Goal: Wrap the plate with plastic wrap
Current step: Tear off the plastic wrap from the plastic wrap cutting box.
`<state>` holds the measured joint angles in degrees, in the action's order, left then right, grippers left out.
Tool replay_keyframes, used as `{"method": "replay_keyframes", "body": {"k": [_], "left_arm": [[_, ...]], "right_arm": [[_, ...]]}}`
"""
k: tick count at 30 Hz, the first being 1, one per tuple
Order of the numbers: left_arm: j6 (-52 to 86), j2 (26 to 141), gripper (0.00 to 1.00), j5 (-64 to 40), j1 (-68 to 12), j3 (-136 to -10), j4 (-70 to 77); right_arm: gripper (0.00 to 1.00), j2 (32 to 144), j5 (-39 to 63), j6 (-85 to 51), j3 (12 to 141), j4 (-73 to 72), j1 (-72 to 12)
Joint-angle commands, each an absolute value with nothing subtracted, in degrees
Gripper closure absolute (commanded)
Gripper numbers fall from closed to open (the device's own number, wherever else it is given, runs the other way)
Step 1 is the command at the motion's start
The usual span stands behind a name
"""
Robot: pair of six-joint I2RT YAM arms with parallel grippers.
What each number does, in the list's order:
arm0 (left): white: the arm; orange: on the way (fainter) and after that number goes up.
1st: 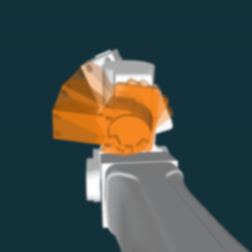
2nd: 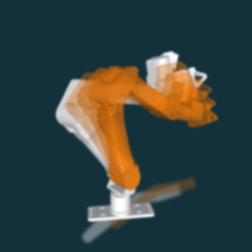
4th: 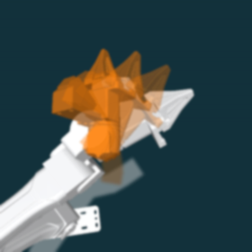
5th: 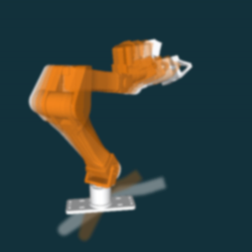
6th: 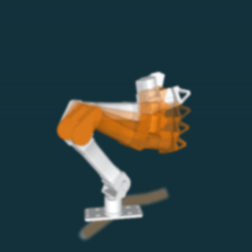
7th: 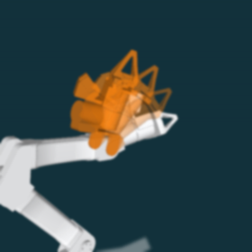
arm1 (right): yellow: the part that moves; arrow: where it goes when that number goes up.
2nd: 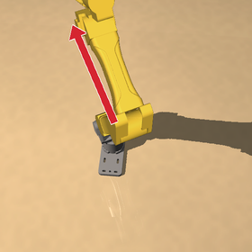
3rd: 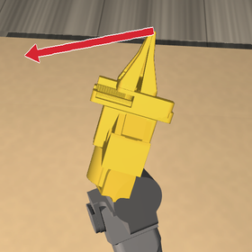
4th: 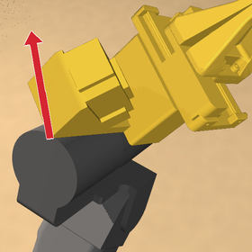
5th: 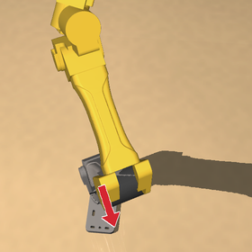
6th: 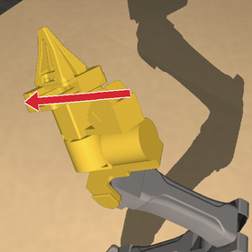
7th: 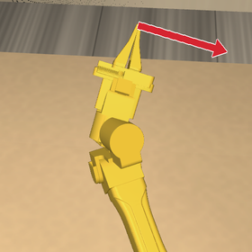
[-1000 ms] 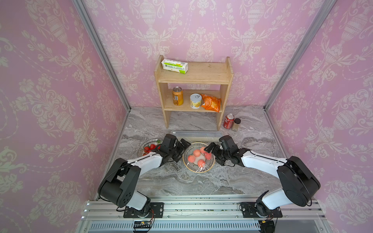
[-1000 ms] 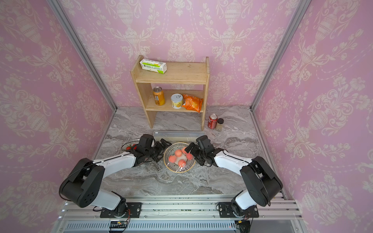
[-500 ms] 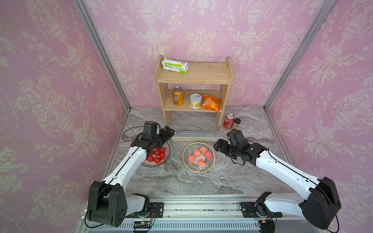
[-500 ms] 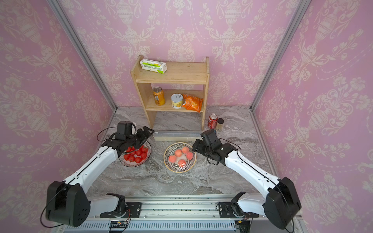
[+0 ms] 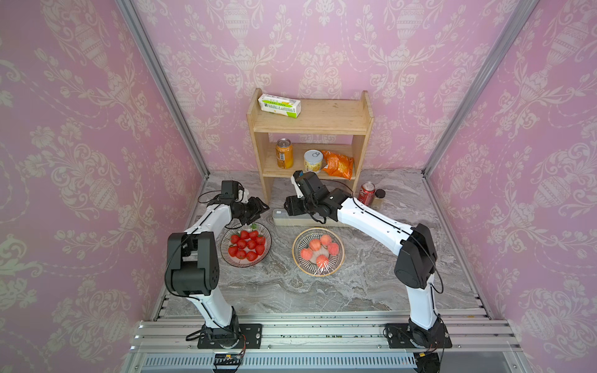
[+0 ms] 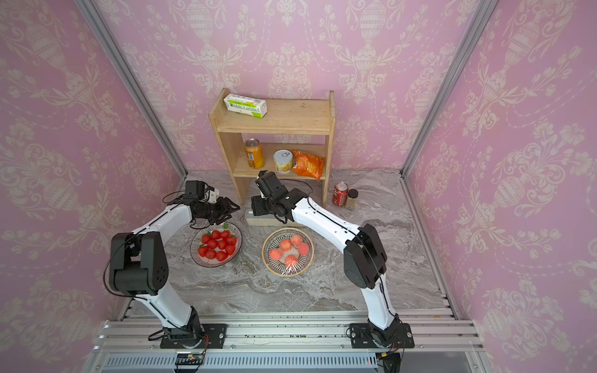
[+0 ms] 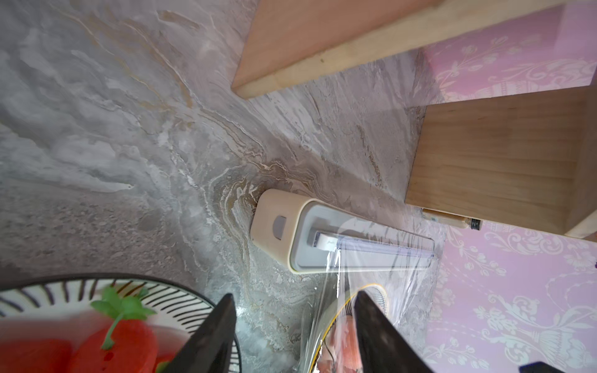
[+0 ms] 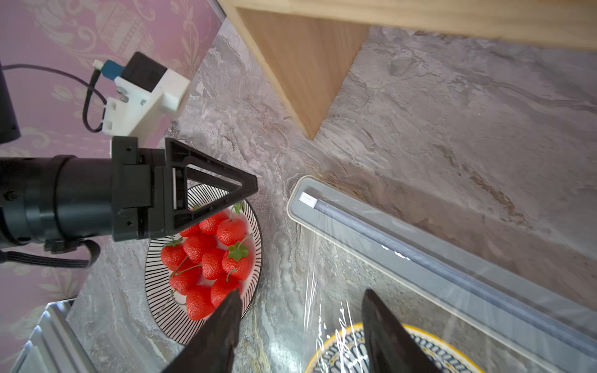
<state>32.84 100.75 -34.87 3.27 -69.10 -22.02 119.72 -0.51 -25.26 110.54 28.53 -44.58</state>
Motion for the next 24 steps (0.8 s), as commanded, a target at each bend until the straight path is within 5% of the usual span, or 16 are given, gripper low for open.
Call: {"method": "replay_keyframes", "body": {"k": [1, 8, 24], "left_arm": [[29.44, 103.93, 0.41, -38.71, 3.78, -72.46, -22.42], [29.56, 110.44, 0.52, -39.54, 3.78, -76.09, -22.59], [31.93, 117.54, 0.54, -42.44, 2.46, -78.92, -19.53]], "right_arm": [[0.42, 125.05, -1.21, -22.31, 117.06, 28.45, -44.65], [0.47, 136.90, -2.43, -21.69, 130.25, 31.25, -44.82], [0.54, 147.75, -5.54, -19.79, 142.10, 38.17, -44.82]]}}
